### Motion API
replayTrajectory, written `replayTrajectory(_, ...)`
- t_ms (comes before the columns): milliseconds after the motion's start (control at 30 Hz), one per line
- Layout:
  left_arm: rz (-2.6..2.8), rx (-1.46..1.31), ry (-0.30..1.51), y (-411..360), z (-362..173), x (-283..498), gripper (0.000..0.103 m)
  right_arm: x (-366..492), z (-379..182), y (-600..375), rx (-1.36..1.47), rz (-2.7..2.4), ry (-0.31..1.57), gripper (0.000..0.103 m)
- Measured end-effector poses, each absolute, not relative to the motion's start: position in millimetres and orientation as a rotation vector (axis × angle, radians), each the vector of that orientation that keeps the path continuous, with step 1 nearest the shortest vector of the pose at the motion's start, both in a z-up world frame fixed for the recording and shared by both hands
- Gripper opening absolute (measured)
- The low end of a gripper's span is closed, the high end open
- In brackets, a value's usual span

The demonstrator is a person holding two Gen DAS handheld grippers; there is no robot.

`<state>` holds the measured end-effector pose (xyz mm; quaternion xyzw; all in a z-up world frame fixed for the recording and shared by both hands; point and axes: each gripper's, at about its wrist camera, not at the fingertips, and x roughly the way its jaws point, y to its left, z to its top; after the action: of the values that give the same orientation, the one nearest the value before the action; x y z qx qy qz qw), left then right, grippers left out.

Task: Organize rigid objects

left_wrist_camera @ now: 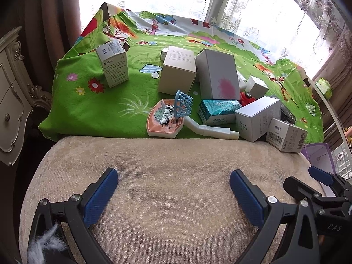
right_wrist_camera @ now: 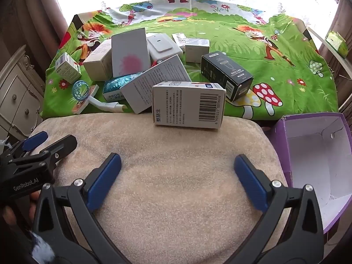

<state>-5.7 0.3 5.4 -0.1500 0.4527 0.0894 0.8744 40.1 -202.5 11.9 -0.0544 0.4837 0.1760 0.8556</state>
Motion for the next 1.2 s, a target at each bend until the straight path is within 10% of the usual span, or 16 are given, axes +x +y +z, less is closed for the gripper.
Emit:
replayTrajectory(333,0.144,-0.335,0.919,6,18,8,0.072,50,27,-222,-0.031,0.463,1.033,0.103)
replayTrajectory(900,0.118,-0.258,0.973,14,14,65,0.053,98,25,-201,-0.113,0.410,1.020,0.103)
replayTrajectory(1200,0.106,-0.245,1.015,12,4,76,0.020,113,16,-200,-0.098,0.375,1.060,0.095)
